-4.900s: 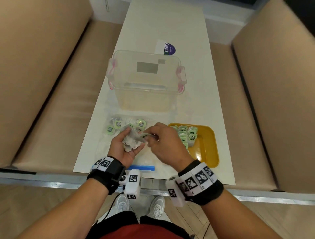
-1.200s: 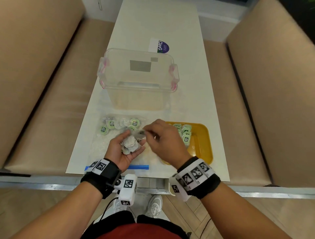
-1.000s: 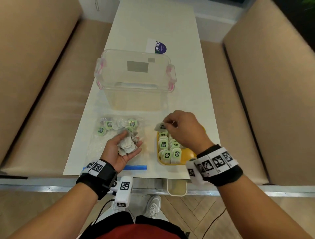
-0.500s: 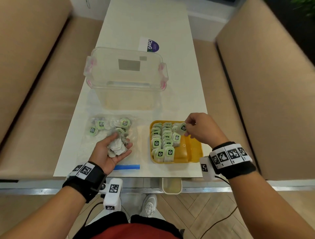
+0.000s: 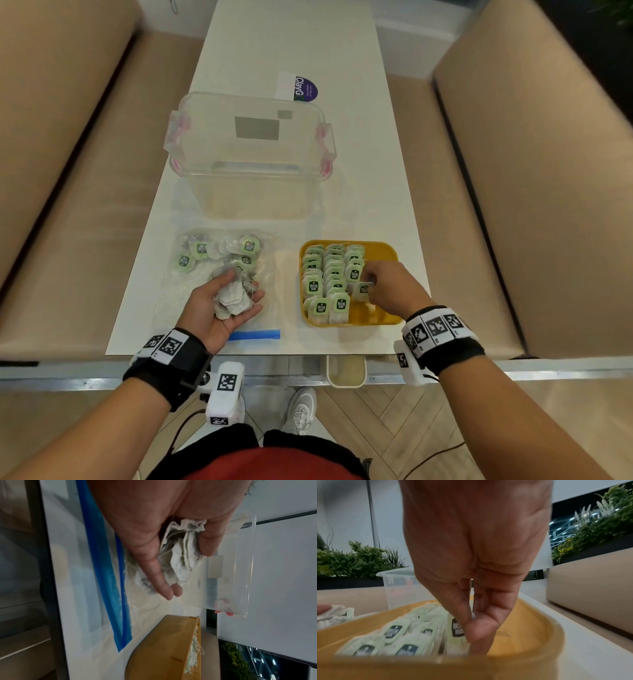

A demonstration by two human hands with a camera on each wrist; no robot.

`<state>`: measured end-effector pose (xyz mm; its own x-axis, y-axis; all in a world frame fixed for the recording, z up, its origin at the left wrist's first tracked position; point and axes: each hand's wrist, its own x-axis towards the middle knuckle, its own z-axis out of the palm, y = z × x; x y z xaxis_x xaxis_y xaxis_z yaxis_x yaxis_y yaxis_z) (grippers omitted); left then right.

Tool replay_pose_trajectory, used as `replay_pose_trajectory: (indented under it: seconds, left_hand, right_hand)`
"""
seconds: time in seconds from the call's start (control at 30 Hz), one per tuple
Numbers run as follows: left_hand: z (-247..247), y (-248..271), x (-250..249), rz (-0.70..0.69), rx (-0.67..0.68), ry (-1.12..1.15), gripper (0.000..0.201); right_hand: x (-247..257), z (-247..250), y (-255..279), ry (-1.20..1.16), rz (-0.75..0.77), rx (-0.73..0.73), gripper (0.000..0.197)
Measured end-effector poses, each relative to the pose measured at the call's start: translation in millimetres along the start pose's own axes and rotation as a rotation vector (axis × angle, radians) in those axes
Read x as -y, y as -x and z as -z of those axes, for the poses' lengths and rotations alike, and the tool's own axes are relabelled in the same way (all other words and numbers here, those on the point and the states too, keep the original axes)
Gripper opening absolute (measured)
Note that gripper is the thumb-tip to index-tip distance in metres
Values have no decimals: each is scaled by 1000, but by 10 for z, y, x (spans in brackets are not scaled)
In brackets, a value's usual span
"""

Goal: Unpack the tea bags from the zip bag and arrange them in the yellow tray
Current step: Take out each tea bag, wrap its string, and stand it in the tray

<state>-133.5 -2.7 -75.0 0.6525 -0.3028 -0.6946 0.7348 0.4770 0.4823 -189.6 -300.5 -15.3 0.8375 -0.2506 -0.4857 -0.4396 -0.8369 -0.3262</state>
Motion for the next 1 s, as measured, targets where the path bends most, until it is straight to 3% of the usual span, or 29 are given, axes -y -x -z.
replay_pose_trajectory:
  seconds: [0.23, 0.4, 0.6, 1.0]
  left_hand:
    - [23, -23, 18, 5, -5, -1, 37]
    - [15, -35, 16, 12, -18, 3, 22]
    - [26, -52, 9, 18, -12, -11, 23]
    - [36, -56, 14, 13, -11, -7, 30]
  right_hand:
    - [-12, -177, -129, -56, -42, -71, 21]
    - [-20, -311, -163, -119, -71, -161, 21]
    - [-67, -498, -215, -138, -138, -215, 49]
    - [-115, -590, -324, -151, -165, -257, 34]
